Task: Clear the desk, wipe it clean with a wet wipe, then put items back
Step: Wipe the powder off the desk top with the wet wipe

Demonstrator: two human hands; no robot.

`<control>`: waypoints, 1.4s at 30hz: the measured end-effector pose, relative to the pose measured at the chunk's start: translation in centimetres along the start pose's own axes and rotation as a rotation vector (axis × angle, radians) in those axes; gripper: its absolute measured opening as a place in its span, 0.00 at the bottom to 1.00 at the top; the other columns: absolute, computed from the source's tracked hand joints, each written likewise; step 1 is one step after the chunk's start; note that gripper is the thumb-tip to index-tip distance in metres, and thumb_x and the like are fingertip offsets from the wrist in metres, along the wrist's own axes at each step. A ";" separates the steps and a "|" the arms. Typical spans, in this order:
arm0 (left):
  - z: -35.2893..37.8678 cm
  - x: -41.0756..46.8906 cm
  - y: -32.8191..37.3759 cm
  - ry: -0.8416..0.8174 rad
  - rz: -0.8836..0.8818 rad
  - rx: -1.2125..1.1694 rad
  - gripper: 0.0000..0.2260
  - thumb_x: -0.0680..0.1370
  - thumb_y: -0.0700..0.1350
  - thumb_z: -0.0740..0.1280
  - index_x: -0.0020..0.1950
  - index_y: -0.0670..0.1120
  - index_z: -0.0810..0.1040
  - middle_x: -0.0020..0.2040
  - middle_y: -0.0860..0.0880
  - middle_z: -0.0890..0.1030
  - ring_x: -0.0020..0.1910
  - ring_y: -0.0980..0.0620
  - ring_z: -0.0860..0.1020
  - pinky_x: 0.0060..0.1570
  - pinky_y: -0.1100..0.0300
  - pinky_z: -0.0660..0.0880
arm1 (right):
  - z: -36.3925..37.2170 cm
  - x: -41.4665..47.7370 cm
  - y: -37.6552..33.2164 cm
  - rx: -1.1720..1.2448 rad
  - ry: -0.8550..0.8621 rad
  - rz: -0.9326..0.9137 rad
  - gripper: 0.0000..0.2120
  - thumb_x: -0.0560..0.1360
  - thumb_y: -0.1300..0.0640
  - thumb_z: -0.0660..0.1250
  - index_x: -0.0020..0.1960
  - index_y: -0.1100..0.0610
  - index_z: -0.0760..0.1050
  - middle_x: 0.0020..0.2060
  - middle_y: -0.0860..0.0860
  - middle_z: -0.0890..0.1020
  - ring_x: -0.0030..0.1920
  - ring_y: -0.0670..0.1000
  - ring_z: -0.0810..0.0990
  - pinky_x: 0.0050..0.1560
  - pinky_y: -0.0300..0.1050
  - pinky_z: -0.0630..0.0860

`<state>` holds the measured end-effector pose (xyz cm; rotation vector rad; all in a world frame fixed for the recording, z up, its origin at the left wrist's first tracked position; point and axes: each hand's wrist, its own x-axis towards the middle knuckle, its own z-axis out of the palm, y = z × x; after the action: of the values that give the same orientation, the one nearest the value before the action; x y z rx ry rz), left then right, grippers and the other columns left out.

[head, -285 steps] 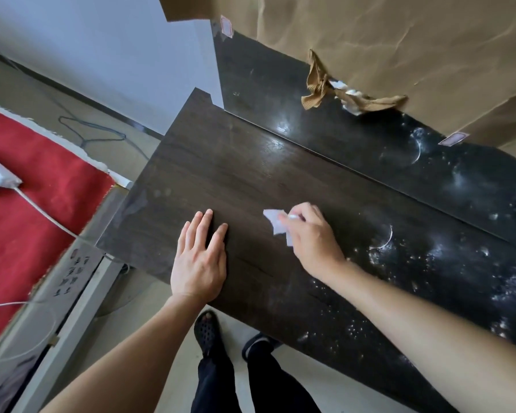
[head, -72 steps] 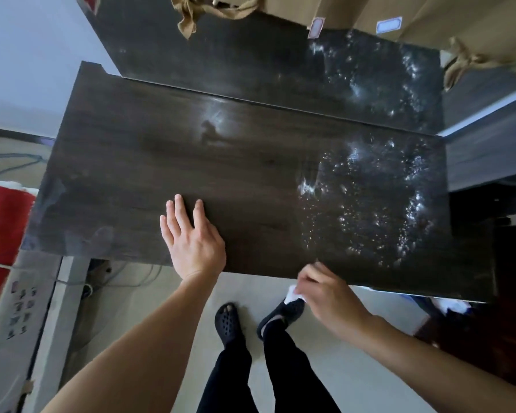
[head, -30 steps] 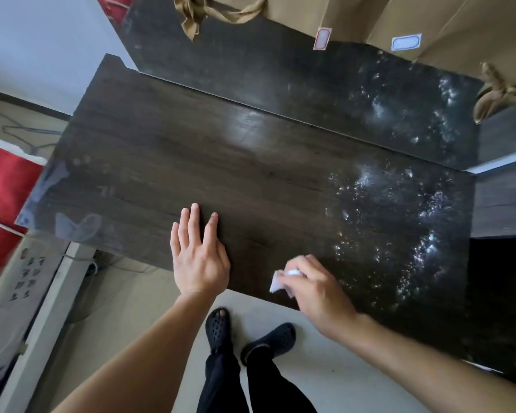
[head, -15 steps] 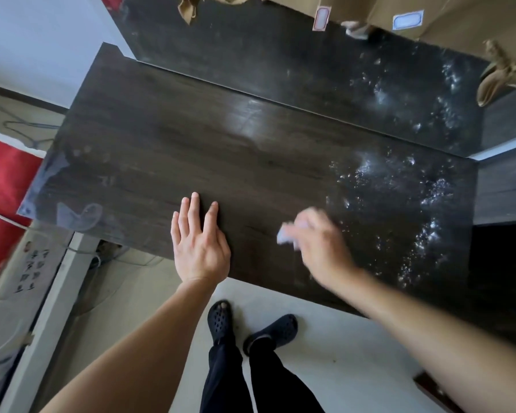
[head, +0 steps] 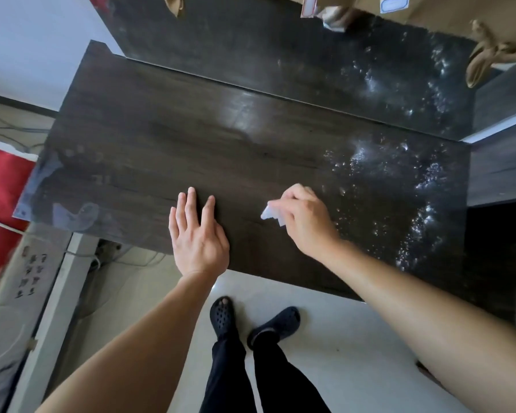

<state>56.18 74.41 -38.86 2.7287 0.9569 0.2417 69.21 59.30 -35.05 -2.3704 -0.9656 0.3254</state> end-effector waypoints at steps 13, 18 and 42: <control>0.0 0.0 0.0 0.008 -0.003 -0.017 0.19 0.76 0.42 0.58 0.67 0.45 0.73 0.74 0.40 0.65 0.74 0.40 0.59 0.73 0.45 0.55 | -4.1 10.9 2.5 -0.027 0.134 0.190 0.10 0.71 0.62 0.64 0.41 0.51 0.83 0.40 0.51 0.79 0.44 0.53 0.79 0.45 0.40 0.72; 0.2 0.1 -0.4 -0.004 0.008 -0.007 0.19 0.76 0.43 0.57 0.67 0.46 0.73 0.74 0.40 0.65 0.74 0.40 0.59 0.74 0.46 0.54 | -0.9 9.6 1.2 -0.133 0.036 0.088 0.12 0.73 0.60 0.64 0.46 0.47 0.83 0.45 0.53 0.76 0.45 0.54 0.76 0.48 0.44 0.73; 1.5 -1.9 5.1 -0.057 0.002 0.038 0.22 0.76 0.43 0.52 0.70 0.44 0.70 0.75 0.39 0.63 0.75 0.40 0.57 0.74 0.44 0.53 | -6.2 3.4 9.0 -0.025 0.106 0.285 0.06 0.74 0.60 0.68 0.43 0.58 0.84 0.44 0.54 0.79 0.42 0.54 0.78 0.45 0.41 0.72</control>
<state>58.06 69.12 -39.00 2.7548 0.9526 0.1476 79.33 53.90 -35.23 -2.5227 -0.5860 0.2920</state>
